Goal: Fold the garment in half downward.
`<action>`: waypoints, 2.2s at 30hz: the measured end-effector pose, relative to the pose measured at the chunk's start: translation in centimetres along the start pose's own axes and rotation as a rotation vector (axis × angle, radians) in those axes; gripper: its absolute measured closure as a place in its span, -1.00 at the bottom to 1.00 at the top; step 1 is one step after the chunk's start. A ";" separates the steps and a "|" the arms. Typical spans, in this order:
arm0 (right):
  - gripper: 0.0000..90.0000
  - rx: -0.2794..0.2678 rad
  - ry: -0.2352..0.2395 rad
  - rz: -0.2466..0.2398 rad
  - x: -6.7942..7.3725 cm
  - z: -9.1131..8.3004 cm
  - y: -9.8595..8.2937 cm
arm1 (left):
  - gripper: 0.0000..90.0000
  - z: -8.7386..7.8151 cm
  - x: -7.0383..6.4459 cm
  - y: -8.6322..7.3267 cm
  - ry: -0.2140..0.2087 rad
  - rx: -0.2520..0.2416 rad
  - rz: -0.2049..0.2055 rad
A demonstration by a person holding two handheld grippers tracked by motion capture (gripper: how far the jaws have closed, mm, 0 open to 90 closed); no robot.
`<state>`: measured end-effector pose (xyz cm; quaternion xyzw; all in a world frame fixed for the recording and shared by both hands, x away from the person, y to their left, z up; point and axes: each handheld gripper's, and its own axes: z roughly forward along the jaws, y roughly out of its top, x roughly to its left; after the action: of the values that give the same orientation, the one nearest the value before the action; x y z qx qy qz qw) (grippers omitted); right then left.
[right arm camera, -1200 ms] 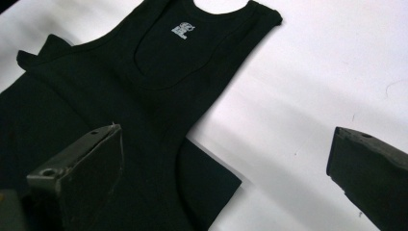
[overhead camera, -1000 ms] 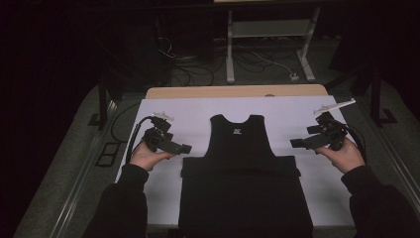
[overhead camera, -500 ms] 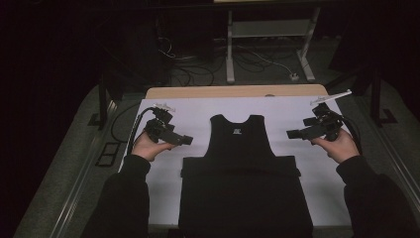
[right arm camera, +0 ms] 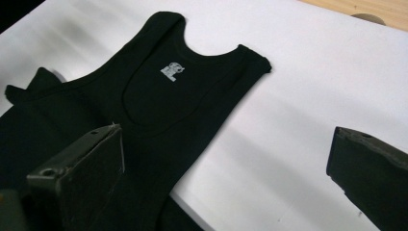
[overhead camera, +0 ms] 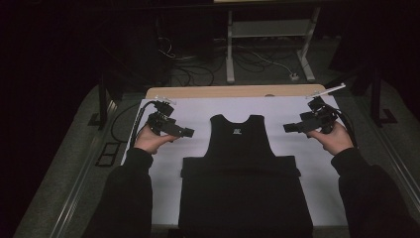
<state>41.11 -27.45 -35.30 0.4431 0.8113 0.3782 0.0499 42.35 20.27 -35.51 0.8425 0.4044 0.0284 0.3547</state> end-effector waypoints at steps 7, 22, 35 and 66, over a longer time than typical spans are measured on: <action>-1.00 0.007 -0.006 0.008 -0.7 0.9 0.5 | -1.00 0.5 0.5 0.3 0.003 -0.015 -0.015; -1.00 0.025 -0.015 0.028 -1.8 2.9 0.4 | -1.00 2.4 1.4 0.3 0.010 -0.030 -0.047; -1.00 0.039 -0.003 0.030 -1.8 5.2 0.3 | -1.00 4.5 1.3 0.1 -0.009 -0.026 -0.050; -1.00 0.069 0.014 0.025 -1.0 8.9 0.0 | -1.00 8.8 0.3 -0.2 -0.056 -0.018 -0.049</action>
<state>45.38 -23.14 -41.83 0.4519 0.8185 0.3538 0.0241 45.39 15.51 -42.26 0.8295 0.4148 -0.0005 0.3739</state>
